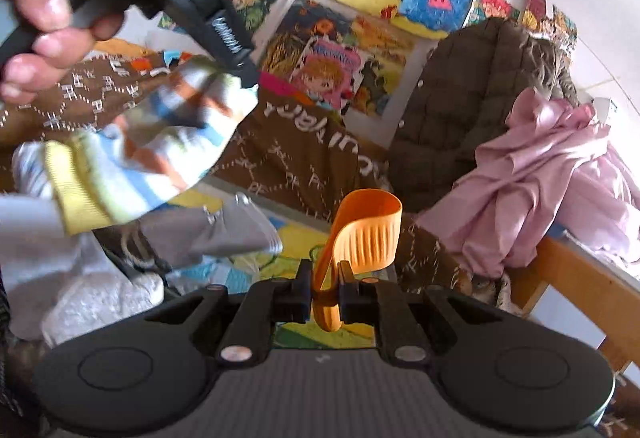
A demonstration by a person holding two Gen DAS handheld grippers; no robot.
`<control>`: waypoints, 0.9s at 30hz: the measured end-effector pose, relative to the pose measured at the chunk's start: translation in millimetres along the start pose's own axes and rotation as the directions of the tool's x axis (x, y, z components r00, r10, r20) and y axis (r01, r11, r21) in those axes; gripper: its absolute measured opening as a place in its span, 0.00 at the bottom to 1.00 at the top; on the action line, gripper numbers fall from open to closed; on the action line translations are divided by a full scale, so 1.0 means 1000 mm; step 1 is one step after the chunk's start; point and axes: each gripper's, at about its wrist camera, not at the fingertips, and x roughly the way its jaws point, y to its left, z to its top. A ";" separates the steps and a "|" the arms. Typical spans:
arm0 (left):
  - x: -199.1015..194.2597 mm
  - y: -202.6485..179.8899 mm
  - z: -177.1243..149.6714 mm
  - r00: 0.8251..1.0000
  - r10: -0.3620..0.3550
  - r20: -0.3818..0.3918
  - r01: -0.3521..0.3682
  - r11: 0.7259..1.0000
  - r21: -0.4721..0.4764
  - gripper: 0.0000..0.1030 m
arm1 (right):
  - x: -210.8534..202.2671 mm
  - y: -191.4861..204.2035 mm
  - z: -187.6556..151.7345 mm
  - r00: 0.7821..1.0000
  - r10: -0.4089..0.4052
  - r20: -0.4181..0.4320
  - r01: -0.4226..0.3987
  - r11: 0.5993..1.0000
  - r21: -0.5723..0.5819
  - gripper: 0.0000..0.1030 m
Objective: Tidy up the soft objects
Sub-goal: 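Lift and carry the towel with the left tool while the right tool carries the orange item to the tray, then open the left tool over the tray while the right tool releases the orange item into it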
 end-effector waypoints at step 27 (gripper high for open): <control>0.041 -0.002 -0.069 0.971 -0.092 -0.219 0.067 0.990 -0.122 0.15 | 0.015 -0.010 -0.017 0.994 0.042 -0.098 -0.032 0.995 0.099 0.30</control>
